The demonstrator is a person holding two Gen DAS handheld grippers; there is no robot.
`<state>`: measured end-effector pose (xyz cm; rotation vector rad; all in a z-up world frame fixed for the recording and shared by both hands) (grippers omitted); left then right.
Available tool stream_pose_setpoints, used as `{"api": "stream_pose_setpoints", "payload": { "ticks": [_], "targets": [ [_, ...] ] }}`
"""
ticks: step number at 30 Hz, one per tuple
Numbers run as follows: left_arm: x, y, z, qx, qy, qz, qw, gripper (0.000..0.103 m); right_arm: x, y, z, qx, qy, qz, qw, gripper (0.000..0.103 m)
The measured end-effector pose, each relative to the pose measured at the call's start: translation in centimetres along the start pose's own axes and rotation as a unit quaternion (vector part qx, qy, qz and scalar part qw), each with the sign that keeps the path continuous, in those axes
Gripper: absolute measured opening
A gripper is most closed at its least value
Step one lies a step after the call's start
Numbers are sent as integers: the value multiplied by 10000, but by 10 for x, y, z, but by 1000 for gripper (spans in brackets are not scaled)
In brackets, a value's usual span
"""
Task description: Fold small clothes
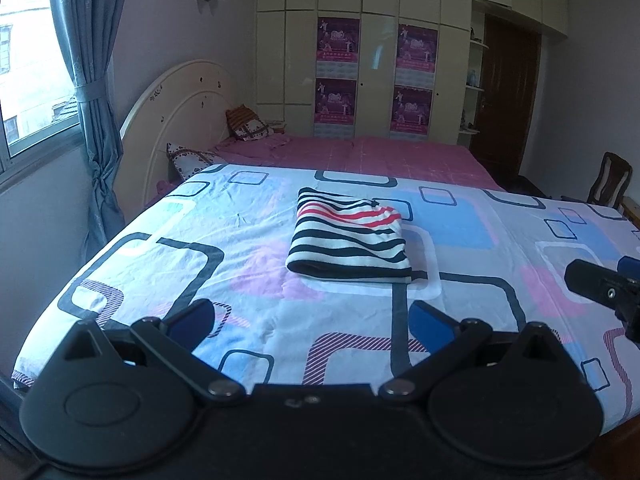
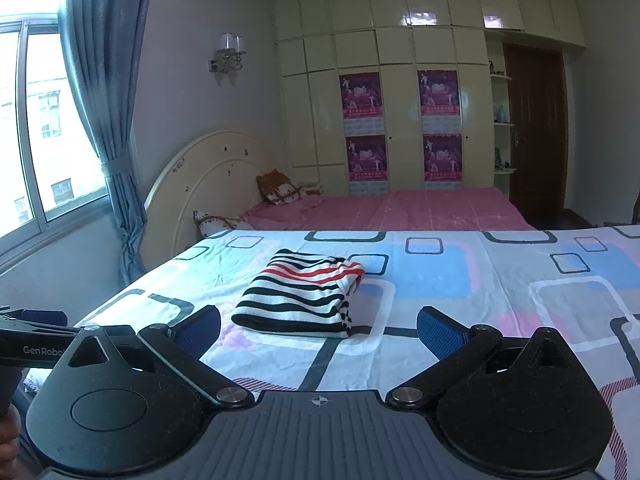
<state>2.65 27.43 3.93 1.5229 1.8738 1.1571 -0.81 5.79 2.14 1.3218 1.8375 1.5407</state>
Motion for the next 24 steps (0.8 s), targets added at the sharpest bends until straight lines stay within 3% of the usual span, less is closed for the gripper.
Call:
{"api": "stream_pose_setpoints", "payload": {
  "ticks": [24],
  "targets": [
    [-14, 3, 2, 57, -4, 28, 10000, 103, -8, 2, 0, 51, 43, 9, 10000, 103]
  ]
}}
Point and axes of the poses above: each gripper's, at about its wrist camera, not at the fingertips, and z roughly the way its jaws point, x to its left, y to its top, the point moved 8 cm from there along z, roughly the way its jaws point, and after that the axes turned 15 degrees about y, right-handed, at the moved point
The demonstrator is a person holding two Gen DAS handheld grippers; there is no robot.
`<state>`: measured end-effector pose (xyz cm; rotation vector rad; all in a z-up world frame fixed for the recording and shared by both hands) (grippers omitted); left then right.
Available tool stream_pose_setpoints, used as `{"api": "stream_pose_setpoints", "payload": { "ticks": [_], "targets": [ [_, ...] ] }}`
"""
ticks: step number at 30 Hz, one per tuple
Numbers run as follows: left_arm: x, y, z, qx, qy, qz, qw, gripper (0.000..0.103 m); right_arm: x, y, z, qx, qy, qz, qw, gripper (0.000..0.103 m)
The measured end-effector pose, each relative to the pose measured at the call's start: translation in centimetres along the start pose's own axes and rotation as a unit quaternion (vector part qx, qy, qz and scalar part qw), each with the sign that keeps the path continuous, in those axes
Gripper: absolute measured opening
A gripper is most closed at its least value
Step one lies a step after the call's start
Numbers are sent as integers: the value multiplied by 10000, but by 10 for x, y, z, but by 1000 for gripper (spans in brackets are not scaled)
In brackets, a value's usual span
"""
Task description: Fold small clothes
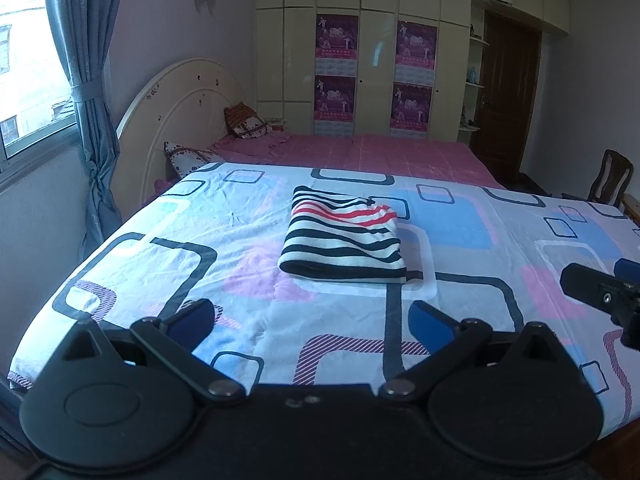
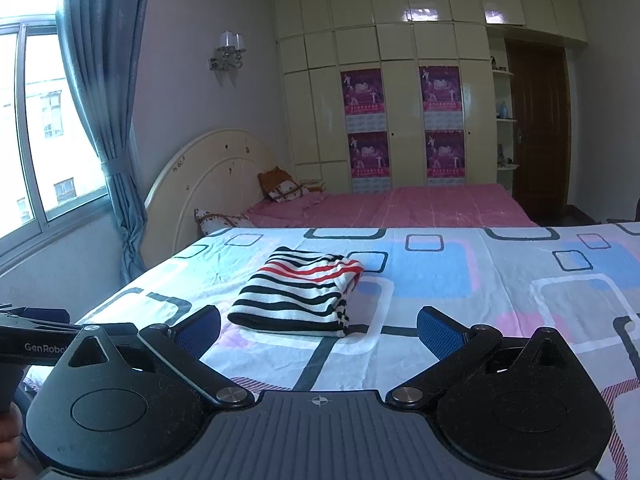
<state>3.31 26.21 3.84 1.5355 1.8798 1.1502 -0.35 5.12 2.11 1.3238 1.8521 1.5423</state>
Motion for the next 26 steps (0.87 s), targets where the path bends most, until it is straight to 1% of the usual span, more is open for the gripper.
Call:
{"api": "stream_pose_setpoints", "payload": {
  "ticks": [18, 21, 23, 25, 26],
  "targets": [
    [-19, 5, 22, 133, -47, 40, 9999, 102, -27, -5, 19, 120, 40, 174, 9998, 103],
    [-23, 6, 27, 79, -70, 83, 9999, 99, -32, -5, 23, 145, 22, 186, 9997, 103],
    [-25, 8, 30, 31, -60, 93, 9999, 94, -34, -5, 27, 168, 18, 176, 9997, 103],
    [-28, 10, 32, -62, -43, 89, 9999, 95, -38, -6, 30, 189, 6, 177, 9997, 103],
    [-29, 12, 34, -94, -27, 123, 9999, 98, -41, -7, 32, 201, -20, 168, 9997, 103]
  ]
}}
Point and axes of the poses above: each gripper's, at about its wrist camera, not at the fingertips, and z roughly the way its jaws point, x to its left, y to its top, the point moved 8 cm from there along z, roughly the way its jaws point, and after that the axes turned 15 degrees about y, right-handed, at the moved point
